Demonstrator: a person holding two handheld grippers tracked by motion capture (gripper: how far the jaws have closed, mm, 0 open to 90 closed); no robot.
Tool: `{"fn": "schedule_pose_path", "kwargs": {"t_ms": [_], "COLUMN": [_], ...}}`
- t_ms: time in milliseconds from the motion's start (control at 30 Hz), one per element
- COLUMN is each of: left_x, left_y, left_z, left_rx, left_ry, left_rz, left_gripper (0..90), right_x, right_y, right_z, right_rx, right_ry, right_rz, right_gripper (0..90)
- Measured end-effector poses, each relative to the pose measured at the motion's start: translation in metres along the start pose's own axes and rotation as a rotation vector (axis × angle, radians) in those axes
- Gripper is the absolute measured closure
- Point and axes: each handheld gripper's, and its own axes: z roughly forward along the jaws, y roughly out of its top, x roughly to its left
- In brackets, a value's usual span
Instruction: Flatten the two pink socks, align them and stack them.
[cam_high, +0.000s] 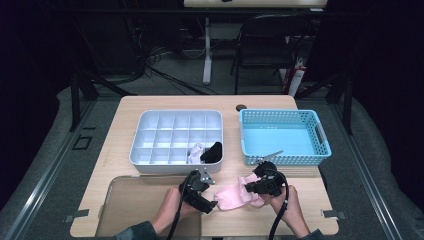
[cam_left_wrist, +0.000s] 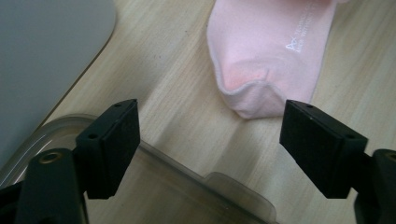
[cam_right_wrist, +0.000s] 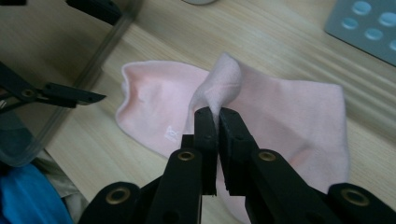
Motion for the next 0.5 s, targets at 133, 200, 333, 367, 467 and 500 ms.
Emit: {"fn": "schedule_pose_path", "kwargs": {"t_ms": [133,200,333,367,467,500], "left_x": [-0.003,-0.003,-0.003,-0.003,-0.004,-0.004], "left_y": [0.000,0.001,0.001,0.001,0.001,0.001], "left_z": [0.002,0.003,0.004,0.004,0.004,0.005], "left_rx": [0.009,0.011,0.009,0.008,0.013,0.015], "left_ry": [-0.009,-0.010,-0.011,-0.011,-0.019,-0.021], "left_rz": [0.020,0.024,0.022,0.022,0.022,0.024], "left_gripper": [23.8,25.1,24.5,24.2,24.1,25.4], "right_x": [0.007,0.010,0.017,0.018,0.024,0.026], "right_y": [0.002,0.004,0.007,0.008,0.011,0.011], "right_z": [-0.004,-0.005,-0.002,0.000,0.006,0.007], "right_rx": [-0.013,-0.020,-0.007,-0.003,0.014,0.014], "right_ry": [0.014,0.027,0.044,0.053,0.064,0.068], "right_rz": [-0.015,-0.021,-0.035,-0.038,-0.048,-0.053], "right_gripper": [86.5,86.5,86.4,86.4,86.4,86.4]}}
